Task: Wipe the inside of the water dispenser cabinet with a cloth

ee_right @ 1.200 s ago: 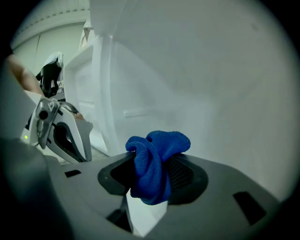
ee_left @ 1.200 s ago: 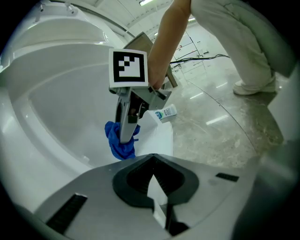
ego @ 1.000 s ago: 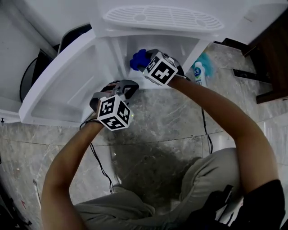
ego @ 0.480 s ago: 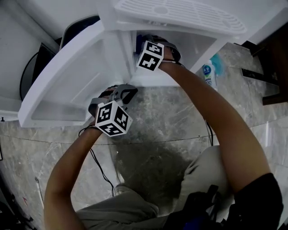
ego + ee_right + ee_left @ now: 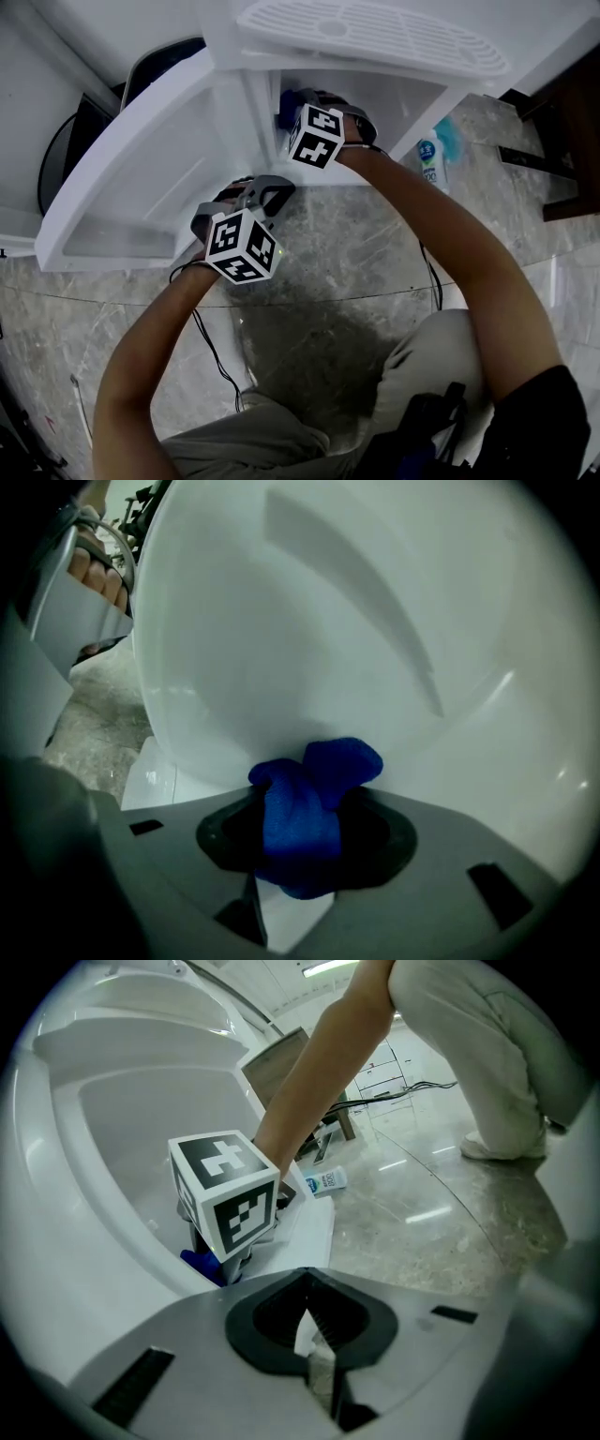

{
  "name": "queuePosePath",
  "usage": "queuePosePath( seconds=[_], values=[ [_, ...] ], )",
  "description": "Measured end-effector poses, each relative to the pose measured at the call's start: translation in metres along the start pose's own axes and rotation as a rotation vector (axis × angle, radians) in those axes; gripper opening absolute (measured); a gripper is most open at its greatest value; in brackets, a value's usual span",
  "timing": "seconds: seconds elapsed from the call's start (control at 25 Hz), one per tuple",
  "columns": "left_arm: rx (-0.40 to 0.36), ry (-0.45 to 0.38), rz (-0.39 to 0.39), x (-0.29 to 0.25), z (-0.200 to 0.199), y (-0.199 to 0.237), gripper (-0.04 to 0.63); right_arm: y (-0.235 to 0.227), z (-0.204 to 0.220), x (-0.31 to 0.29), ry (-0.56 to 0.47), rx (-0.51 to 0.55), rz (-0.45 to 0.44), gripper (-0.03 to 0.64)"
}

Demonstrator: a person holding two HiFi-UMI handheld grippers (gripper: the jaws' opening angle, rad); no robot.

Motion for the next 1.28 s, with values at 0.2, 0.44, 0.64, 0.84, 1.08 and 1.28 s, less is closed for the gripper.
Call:
queuePosePath(
  seconds=[0.2,0.44,0.64,0.84,1.08,1.28],
  values=[
    [0.001,0.011,0.006,0.001,0.004,-0.003,0.006,-0.026,-0.003,-0.017,0.002,-0.058,0.032,0.161],
    [0.003,0.02,-0.001,-0.002,0.008,0.005,0.006,-0.017,-0.001,-0.009,0.012,-0.051,0.028,0.161],
    [0.002,-0.007,-0.012,-0.012,-0.005,0.016,0.006,0.001,0.0,0.0,0.006,-0.044,-0.01,0.161],
    [-0.005,-0.017,-0.005,-0.015,-0.012,0.016,0.006,-0.014,0.0,-0.012,0.006,-0.05,0.006,0.161],
    [-0.002,-0.01,0.001,-0.015,-0.013,0.017,0.006,-0.024,-0.005,-0.016,-0.007,-0.08,0.029,0.161],
    [-0.017,0.0,0.004,-0.012,-0.017,0.019,0.006,-0.017,-0.002,-0.004,-0.027,-0.189,-0.017,0.161]
  ],
)
Point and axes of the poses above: the fingertips, and each gripper's own axes: x backward along the fingers, y to its left, z out of its underside, the point moved 2 cm from there along x, backward along the fingers, and after that the axes turned 10 degrees about -x, right-handed, at the moved point
